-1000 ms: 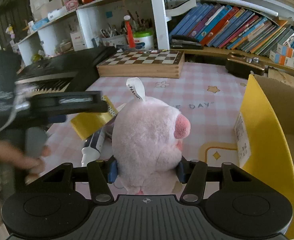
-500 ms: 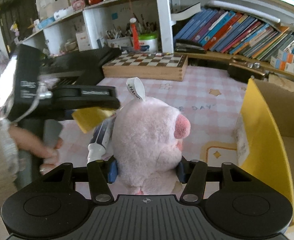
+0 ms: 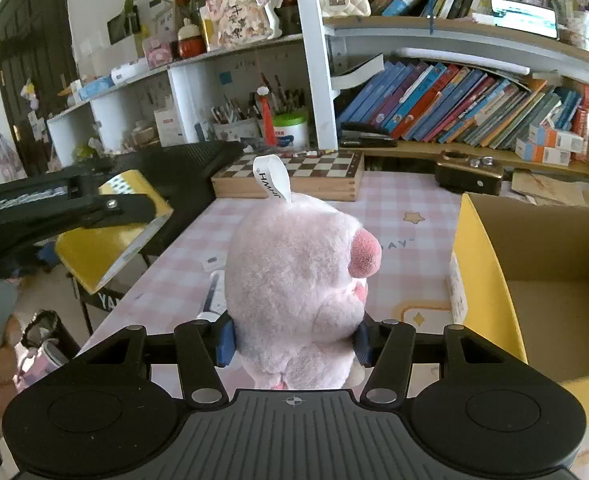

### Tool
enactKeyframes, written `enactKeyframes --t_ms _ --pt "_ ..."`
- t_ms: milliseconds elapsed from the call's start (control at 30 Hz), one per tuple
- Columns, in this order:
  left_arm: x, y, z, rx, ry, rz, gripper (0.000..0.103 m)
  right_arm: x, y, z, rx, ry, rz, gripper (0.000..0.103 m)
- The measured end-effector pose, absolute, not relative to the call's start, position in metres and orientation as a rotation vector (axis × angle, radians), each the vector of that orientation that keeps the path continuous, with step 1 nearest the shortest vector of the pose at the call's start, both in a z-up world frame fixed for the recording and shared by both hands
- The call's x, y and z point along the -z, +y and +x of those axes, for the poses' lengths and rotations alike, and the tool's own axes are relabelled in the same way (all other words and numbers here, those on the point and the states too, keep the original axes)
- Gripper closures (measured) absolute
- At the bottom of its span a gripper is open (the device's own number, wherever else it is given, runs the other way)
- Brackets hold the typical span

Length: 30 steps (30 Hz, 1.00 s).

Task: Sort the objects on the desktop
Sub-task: 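Lift the tape and pig and carry both toward the yellow box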

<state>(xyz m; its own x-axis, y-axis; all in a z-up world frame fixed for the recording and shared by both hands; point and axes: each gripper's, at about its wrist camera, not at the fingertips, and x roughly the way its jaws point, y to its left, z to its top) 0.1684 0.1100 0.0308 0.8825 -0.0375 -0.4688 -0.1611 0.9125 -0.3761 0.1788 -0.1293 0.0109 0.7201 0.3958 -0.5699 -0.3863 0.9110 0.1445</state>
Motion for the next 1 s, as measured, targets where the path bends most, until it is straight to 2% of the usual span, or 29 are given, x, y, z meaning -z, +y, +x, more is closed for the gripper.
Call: enactKeyframes --t_ms 533,1000 --pt "-0.034 0.093 0.063 0.028 0.511 -0.445 0.014 -0.014 -0.146 0.09 -0.357 0.648 0.055 0.048" --pt "-0.027 0.063 0.02 0.164 0.572 -0.396 0.014 -0.011 -0.167 0.03 -0.256 0.648 0.12 0.048"
